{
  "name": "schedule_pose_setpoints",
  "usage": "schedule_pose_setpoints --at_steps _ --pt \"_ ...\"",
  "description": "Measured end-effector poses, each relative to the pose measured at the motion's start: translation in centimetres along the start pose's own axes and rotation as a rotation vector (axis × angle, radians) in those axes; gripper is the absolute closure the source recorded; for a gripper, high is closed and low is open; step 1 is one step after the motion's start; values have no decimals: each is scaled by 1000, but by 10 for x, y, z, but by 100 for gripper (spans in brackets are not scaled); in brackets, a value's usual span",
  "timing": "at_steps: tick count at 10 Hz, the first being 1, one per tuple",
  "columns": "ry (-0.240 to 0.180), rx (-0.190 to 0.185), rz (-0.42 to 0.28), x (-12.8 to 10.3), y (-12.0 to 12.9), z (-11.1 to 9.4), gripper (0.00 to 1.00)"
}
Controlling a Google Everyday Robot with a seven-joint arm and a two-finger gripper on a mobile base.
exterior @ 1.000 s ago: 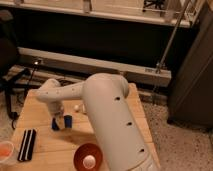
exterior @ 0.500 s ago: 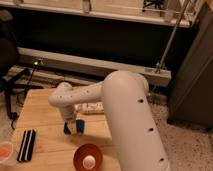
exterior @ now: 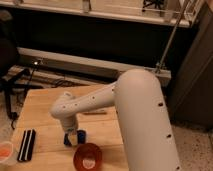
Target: Wipe the white sponge on the table
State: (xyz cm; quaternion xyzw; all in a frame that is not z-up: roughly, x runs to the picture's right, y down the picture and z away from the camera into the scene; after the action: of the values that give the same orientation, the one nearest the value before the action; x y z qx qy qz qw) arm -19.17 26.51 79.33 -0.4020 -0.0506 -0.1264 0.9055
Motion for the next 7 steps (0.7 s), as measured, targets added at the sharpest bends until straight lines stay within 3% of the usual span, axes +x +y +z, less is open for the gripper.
schedule_pose_setpoints --at_steps 4,7 --pt "-73 4 -180 -91 17 -4 76" --pt "-85 12 -272 -134 3 0 76"
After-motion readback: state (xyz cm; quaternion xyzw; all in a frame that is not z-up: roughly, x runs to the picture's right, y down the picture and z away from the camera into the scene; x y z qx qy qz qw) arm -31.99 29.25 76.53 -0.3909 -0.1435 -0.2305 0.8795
